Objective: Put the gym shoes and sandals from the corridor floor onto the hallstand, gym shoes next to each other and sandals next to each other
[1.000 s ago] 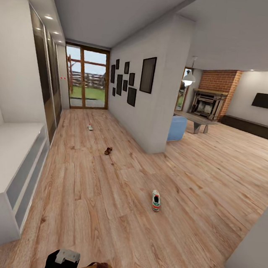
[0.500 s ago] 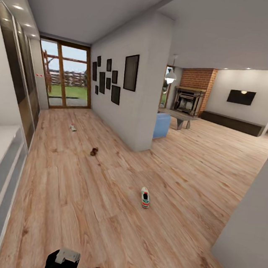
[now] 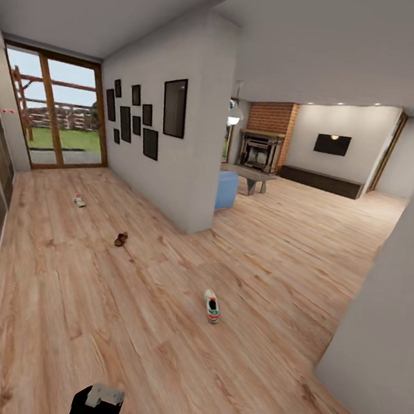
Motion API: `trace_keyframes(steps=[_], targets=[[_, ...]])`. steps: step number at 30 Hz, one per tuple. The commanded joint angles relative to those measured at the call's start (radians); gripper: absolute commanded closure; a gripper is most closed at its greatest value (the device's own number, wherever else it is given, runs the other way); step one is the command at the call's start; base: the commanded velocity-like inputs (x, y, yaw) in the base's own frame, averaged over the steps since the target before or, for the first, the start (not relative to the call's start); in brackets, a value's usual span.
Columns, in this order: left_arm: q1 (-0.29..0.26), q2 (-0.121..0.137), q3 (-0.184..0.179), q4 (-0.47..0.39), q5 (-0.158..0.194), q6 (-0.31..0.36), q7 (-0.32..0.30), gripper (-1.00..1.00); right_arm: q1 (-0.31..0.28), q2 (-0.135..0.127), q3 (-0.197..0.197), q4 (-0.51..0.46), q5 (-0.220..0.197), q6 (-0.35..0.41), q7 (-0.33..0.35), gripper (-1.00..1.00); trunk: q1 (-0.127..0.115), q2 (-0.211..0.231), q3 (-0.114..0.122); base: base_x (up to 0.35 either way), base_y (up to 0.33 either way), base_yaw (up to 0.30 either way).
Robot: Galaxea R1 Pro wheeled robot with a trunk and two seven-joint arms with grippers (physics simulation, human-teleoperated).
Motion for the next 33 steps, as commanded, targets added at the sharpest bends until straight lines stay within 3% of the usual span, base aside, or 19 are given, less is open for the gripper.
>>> trace_keyframes(steps=[1,22,33], targets=[[0.0,0.0,0.001,0.0,-0.01,-0.003,0.0,-1.0,0.0,0.0,-0.001,-0.002,-0.008,0.005,0.0,-1.0,0.0,-0.001,-0.001,0.146,0.253,-0.3],[0.0,0.0,0.001,-0.001,-0.01,-0.003,0.0,-1.0,0.0,0.0,-0.001,-0.001,-0.008,0.005,0.001,-1.0,0.0,-0.001,-0.001,0.012,0.023,-0.3],[-0.001,-0.001,0.001,-0.001,-0.011,-0.004,0.0,-1.0,0.0,0.0,-0.001,-0.001,-0.008,0.005,0.001,-1.0,0.0,-0.001,-0.001,0.072,0.153,-0.274]])
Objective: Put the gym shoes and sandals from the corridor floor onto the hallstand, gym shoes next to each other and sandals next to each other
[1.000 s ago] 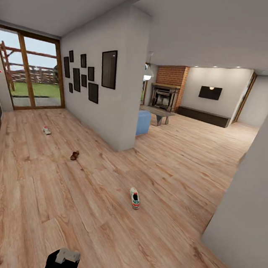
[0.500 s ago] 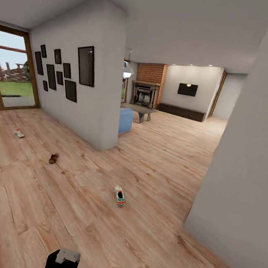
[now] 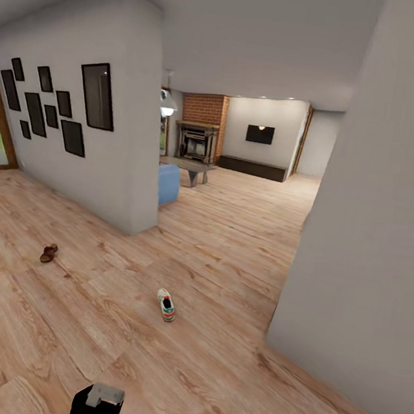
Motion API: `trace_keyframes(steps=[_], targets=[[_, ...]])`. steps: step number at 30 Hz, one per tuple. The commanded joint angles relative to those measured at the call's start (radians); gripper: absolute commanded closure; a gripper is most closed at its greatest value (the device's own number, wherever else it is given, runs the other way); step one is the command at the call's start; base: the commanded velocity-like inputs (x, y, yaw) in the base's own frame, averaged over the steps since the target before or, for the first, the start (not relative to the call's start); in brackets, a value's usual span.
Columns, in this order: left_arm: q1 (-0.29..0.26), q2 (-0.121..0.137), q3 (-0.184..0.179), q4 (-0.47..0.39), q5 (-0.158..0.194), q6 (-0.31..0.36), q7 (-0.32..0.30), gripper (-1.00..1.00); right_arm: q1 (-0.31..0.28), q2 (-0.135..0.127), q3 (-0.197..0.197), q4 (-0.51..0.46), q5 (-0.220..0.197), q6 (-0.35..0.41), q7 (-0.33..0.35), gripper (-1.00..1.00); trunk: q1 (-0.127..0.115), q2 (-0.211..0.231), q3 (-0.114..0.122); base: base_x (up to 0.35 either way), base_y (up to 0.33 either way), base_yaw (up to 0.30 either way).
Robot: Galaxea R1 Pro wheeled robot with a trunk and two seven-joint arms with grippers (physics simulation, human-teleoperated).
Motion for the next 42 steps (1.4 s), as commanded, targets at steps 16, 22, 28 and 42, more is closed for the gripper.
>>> trace_keyframes(steps=[16,22,28,42], targets=[[0.0,0.0,0.001,0.0,-0.01,-0.003,0.0,-1.0,0.0,0.0,-0.001,-0.002,-0.008,0.005,0.0,-1.0,0.0,-0.001,-0.001,0.005,0.076,-0.022],[0.0,0.0,0.001,0.0,-0.01,-0.003,0.0,-1.0,0.0,0.0,-0.001,-0.002,-0.008,0.005,0.0,-1.0,0.0,-0.001,-0.001,0.0,0.09,0.0],[0.0,0.0,0.001,0.0,-0.01,-0.003,0.0,-1.0,0.0,0.0,-0.001,-0.002,-0.008,0.005,-0.001,-1.0,0.0,-0.001,-0.001,0.0,0.012,0.0],[0.0,0.001,0.001,0.0,-0.011,-0.004,0.0,-1.0,0.0,0.0,0.001,-0.001,-0.008,0.005,0.0,-1.0,0.0,-0.001,-0.001,0.0,0.001,0.0]])
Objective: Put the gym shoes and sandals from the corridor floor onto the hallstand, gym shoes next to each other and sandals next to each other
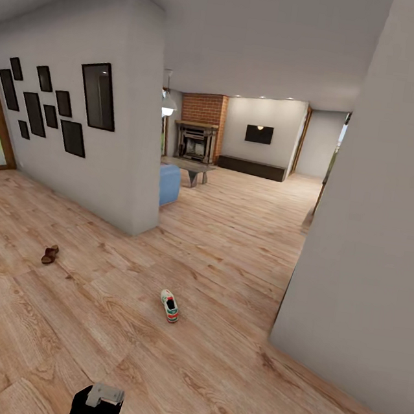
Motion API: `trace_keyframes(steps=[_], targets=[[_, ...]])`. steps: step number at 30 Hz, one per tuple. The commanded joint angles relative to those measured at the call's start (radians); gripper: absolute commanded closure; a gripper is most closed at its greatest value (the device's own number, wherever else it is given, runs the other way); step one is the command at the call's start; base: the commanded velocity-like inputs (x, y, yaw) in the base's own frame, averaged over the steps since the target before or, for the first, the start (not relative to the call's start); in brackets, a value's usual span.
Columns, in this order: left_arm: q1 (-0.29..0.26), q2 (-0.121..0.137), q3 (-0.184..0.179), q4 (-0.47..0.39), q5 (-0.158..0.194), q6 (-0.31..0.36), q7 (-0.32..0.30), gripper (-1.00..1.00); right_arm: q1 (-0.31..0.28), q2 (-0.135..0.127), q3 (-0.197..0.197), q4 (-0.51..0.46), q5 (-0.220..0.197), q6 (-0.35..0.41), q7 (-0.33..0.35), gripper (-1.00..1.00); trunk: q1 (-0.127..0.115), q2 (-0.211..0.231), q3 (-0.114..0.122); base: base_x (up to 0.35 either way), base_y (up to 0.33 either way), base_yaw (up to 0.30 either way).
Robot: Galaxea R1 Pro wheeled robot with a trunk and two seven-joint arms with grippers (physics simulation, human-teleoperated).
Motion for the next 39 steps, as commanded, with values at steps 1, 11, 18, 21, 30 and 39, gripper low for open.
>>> trace_keyframes(steps=[1,11,18,21,30,39], targets=[[0.0,0.0,0.001,0.0,-0.01,-0.003,0.0,-1.0,0.0,0.0,-0.001,-0.002,-0.008,0.005,0.0,-1.0,0.0,-0.001,-0.001,0.0,0.0,0.0],[-0.02,0.002,0.003,-0.001,-0.01,0.007,0.0,-1.0,0.0,-0.001,-0.001,-0.006,-0.008,0.005,0.0,-1.0,0.0,-0.001,-0.001,0.0,0.0,0.0],[-0.145,0.005,0.003,0.004,-0.008,0.146,-0.005,-1.0,-0.005,0.0,-0.002,-0.074,-0.008,0.039,-0.002,-1.0,0.0,-0.001,-0.001,0.0,0.0,0.0],[-0.178,0.007,0.003,0.006,-0.007,0.195,-0.011,-1.0,-0.012,0.001,-0.002,-0.106,-0.008,0.111,-0.002,-1.0,0.0,-0.001,-0.001,0.0,0.0,0.0],[-0.21,0.032,0.002,0.027,-0.007,0.224,-0.015,-1.0,-0.091,0.0,-0.001,-0.214,-0.008,0.32,-0.001,-1.0,0.0,-0.001,-0.001,0.0,0.0,0.0],[-0.212,0.035,0.001,0.139,-0.01,0.157,-0.015,-1.0,-0.098,0.0,0.002,-0.242,-0.008,0.343,0.004,-1.0,0.0,-0.001,-0.001,0.0,0.0,0.0]])
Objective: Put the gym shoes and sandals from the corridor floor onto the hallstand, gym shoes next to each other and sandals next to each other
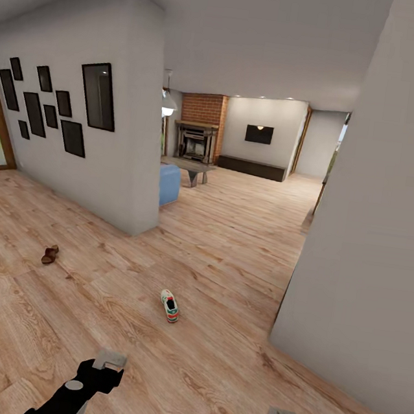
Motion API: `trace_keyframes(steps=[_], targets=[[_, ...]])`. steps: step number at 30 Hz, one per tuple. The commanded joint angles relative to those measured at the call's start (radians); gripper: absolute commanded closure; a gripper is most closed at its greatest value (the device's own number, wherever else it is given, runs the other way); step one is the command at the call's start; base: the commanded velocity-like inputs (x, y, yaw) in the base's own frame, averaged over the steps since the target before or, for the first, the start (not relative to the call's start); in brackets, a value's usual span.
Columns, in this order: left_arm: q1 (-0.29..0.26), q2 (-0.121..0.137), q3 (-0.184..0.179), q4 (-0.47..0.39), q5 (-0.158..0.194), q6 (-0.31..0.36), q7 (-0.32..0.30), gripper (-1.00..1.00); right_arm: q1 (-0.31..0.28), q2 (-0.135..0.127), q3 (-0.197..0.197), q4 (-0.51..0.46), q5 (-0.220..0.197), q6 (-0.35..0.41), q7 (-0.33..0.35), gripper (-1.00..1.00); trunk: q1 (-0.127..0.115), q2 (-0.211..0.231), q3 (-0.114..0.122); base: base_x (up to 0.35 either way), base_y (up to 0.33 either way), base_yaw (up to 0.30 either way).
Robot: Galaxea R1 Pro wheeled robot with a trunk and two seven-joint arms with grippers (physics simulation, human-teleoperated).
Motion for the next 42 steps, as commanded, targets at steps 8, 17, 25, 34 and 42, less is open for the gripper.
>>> trace_keyframes(steps=[8,17,25,34,42], targets=[[0.0,0.0,0.0,0.005,-0.01,-0.003,-0.002,-1.0,-0.001,0.0,-0.001,-0.004,-0.003,0.007,-0.002,-1.0,0.0,-0.001,-0.01,0.0,0.0,0.0],[0.0,0.0,0.0,0.006,-0.009,-0.003,-0.002,-1.0,-0.001,0.0,-0.004,-0.005,-0.003,0.008,-0.003,-1.0,0.0,-0.001,-0.023,0.0,0.0,0.0],[0.0,-0.001,-0.002,0.006,-0.009,-0.003,-0.002,-1.0,-0.001,-0.003,-0.001,-0.004,-0.003,0.006,0.001,-1.0,0.015,-0.029,-0.038,0.0,0.0,0.0],[0.0,-0.001,-0.002,0.006,-0.009,-0.003,-0.002,-1.0,-0.001,-0.003,-0.004,-0.004,-0.003,0.006,0.002,-1.0,0.015,-0.029,-0.038,0.0,0.0,0.0],[0.0,-0.001,-0.002,0.006,-0.008,-0.003,-0.002,-1.0,-0.001,-0.002,-0.006,-0.015,-0.003,0.009,0.002,-1.0,0.031,-0.057,-0.051,0.0,0.0,0.0]])
